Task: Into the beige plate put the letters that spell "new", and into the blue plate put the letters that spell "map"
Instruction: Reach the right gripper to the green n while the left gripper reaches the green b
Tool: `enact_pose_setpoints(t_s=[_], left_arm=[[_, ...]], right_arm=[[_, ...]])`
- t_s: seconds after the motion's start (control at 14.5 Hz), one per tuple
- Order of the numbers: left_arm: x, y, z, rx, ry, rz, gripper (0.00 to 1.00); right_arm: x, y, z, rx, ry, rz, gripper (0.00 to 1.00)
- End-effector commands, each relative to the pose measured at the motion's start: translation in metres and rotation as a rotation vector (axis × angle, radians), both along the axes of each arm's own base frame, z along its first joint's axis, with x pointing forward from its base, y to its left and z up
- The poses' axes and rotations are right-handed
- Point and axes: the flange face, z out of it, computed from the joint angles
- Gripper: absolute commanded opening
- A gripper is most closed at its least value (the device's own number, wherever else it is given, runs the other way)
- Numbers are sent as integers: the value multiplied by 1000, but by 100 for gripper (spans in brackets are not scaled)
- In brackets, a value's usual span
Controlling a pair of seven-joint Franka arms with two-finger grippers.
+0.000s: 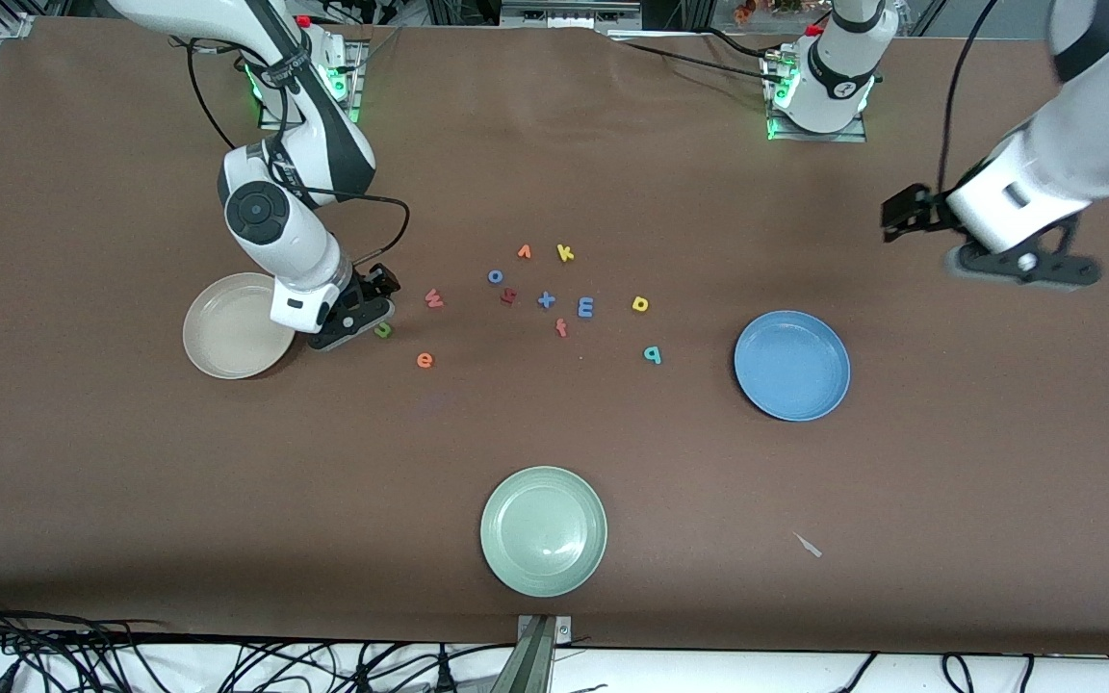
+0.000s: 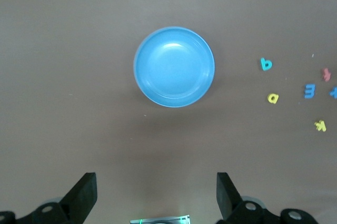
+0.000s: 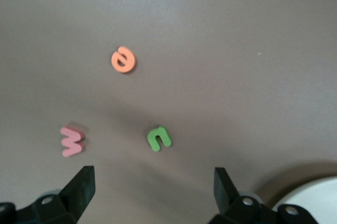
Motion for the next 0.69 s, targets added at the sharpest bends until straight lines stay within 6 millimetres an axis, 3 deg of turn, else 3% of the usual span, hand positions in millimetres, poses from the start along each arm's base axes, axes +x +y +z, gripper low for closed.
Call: enact_pose_setpoints(t_s=[0.0, 0.14, 0.35, 0.48, 0.62], left_arm=[[38, -55, -53, -12, 32, -60, 100], [54, -77, -90, 1, 66, 10, 100], [62, -125, -149, 13, 67, 7, 100], [68, -134, -194, 5, 96, 6, 100], [63, -161, -215, 2, 90, -27, 100]], right_arm=[[-2, 1, -12, 7, -18, 115, 100], [-1, -1, -29, 14, -25, 202, 100], [0, 0, -47, 18, -20, 278, 100], [0, -6, -61, 17, 0, 318, 100], [0, -7, -63, 16, -2, 357, 100]])
